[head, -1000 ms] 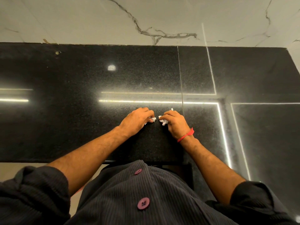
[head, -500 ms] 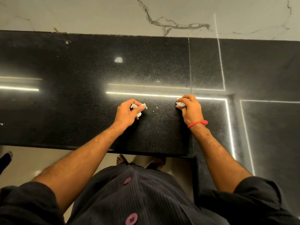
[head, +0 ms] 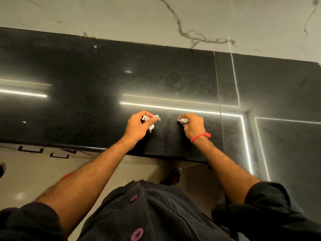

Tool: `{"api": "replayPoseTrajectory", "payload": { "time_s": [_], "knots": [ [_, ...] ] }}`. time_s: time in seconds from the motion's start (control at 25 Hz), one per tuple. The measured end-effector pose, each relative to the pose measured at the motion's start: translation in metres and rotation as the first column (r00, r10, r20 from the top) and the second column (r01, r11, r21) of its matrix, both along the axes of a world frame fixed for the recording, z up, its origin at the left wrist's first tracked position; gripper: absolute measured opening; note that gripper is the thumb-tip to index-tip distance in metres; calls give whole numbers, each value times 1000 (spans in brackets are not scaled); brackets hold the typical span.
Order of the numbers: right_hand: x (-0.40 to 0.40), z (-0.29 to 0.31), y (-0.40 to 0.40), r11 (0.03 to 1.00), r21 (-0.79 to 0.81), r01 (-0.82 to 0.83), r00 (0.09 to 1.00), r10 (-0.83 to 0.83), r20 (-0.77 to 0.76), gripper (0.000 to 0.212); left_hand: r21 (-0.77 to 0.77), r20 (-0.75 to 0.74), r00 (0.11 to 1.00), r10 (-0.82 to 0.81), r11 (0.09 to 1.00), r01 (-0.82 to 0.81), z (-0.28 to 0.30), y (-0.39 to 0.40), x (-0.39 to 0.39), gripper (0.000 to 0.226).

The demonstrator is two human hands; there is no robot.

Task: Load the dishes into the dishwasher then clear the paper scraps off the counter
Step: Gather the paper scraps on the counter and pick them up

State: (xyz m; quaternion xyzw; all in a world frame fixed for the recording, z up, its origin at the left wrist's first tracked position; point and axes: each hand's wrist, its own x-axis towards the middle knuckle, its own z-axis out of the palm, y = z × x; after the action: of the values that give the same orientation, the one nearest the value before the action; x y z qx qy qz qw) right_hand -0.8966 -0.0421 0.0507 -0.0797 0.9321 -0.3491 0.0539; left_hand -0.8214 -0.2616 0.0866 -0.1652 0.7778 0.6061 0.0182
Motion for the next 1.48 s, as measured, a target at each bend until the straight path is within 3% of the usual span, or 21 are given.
{"api": "replayPoseTrajectory", "payload": {
  "time_s": [0.08, 0.2, 0.28, 0.36, 0.48, 0.6, 0.8, 0.92, 1.16, 1.28, 1.4, 1.48],
  "knots": [
    [35, 6, -53, 928, -330, 175, 965, -94, 246, 11, 60, -15, 998, 59, 997, -58, 1, -33, 23, 12],
    [75, 12, -120, 597, -694, 402, 863, 6, 506, 18, 151, -15, 988, 154, 977, -150, -1, -83, 63, 17],
    [95, 23, -163, 434, -752, 497, 796, 118, 594, 17, 192, -12, 972, 234, 955, -228, -4, -120, 95, 16],
    [111, 30, -202, 389, -757, 525, 749, 211, 629, 11, 243, 13, 945, 327, 916, -321, -11, -154, 126, 10],
    [131, 32, -252, 421, -757, 499, 700, 320, 639, 13, 290, 58, 888, 457, 843, -453, -20, -193, 164, 5],
    [142, 28, -297, 550, -736, 395, 634, 417, 651, 17, 301, 85, 819, 567, 769, -563, -27, -219, 194, 6],
    [174, 3, -375, 711, -665, 228, 441, 533, 722, 15, 264, 172, 620, 766, 570, -778, -41, -256, 243, 11],
    [204, -30, -411, 798, -585, 143, 352, 511, 784, 14, 208, 270, 493, 827, 450, -868, -72, -274, 276, 7],
    [263, -136, -477, 922, -383, 61, 323, 345, 881, 16, 231, 447, 367, 816, 291, -928, -191, -326, 324, 8],
    [296, -229, -515, 948, -318, 32, 341, 289, 895, 17, 254, 540, 307, 783, 196, -947, -279, -354, 340, 25],
    [322, -324, -545, 959, -277, 65, 352, 238, 905, 19, 244, 616, 227, 754, 91, -965, -375, -375, 353, 27],
    [332, -376, -563, 965, -233, 118, 339, 181, 923, 17, 218, 655, 230, 720, 111, -970, -428, -388, 361, 22]
  ]
}}
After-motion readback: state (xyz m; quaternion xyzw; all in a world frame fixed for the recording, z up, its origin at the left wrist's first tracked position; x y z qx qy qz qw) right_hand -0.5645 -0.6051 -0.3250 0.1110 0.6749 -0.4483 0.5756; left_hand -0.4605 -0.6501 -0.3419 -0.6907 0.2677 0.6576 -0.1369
